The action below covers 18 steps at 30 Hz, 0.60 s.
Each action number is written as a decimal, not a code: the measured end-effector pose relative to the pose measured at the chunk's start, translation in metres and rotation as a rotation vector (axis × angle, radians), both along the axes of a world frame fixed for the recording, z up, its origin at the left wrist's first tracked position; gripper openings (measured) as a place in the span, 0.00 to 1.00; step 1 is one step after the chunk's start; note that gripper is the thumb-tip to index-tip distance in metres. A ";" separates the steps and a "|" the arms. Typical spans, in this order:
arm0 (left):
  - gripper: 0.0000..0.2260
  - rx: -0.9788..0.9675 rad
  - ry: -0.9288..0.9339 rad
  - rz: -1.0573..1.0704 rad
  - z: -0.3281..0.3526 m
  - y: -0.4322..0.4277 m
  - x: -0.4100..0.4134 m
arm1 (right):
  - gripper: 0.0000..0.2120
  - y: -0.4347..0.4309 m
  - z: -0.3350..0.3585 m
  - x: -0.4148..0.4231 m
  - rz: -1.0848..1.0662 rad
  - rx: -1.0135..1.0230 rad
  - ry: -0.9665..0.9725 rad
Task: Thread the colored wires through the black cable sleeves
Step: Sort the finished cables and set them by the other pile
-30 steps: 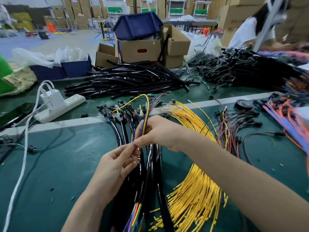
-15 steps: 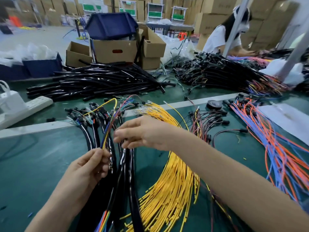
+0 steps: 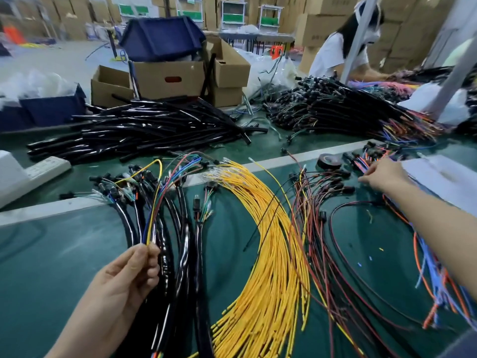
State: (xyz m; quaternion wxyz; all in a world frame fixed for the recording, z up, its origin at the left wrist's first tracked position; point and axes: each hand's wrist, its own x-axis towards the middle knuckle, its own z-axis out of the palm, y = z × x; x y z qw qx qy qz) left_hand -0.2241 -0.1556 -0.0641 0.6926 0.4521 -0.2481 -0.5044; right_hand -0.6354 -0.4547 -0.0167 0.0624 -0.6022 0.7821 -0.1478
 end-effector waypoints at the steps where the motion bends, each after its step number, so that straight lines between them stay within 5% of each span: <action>1: 0.13 0.004 0.008 0.006 -0.001 0.000 0.000 | 0.08 -0.001 -0.005 0.002 -0.003 -0.008 0.036; 12: 0.18 0.006 -0.010 -0.007 0.003 -0.003 0.004 | 0.12 -0.003 -0.026 0.007 -0.130 -0.136 0.291; 18: 0.19 0.000 -0.031 -0.008 0.006 -0.001 0.002 | 0.12 -0.008 -0.025 0.010 -0.143 -0.059 0.185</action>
